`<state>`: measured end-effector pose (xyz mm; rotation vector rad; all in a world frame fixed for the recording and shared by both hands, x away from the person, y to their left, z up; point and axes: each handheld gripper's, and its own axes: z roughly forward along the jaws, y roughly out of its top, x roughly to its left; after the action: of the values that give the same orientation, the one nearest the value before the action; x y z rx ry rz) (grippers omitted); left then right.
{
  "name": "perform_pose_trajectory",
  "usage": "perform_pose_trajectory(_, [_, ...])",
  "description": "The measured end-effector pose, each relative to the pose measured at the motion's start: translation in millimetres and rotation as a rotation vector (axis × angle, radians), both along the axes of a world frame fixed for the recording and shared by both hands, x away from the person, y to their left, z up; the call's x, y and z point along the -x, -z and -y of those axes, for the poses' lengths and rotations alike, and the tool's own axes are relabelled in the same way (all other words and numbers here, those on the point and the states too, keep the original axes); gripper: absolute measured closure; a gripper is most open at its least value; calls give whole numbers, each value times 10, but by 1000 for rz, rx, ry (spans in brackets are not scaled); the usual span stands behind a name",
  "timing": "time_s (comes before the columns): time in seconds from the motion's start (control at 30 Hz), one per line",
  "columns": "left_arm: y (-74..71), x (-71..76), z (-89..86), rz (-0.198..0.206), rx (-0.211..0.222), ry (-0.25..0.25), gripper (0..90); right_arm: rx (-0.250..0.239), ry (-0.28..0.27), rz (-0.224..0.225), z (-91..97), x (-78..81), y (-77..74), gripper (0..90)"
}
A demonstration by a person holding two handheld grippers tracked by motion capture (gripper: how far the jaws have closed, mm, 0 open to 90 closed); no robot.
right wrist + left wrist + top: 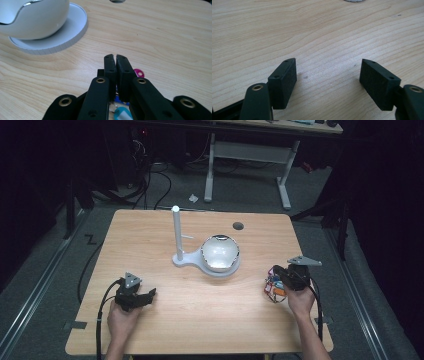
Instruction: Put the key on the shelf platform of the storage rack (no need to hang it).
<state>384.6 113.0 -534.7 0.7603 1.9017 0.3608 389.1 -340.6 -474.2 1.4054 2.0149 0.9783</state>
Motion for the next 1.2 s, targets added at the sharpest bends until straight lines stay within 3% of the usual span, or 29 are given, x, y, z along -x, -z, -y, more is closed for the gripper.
perform_pose_trajectory(0.23, [0,0,-1,0,0,2,302,-8,-32,40,1,77,-205,882])
perform_pose_trajectory(0.7, [-1,0,-2,0,2,1,302,-36,-85,80,-18,169,-506,883])
perform_pose_trajectory(1.2, [-1,0,-3,0,2,2,302,-69,-143,143,-24,207,-898,883])
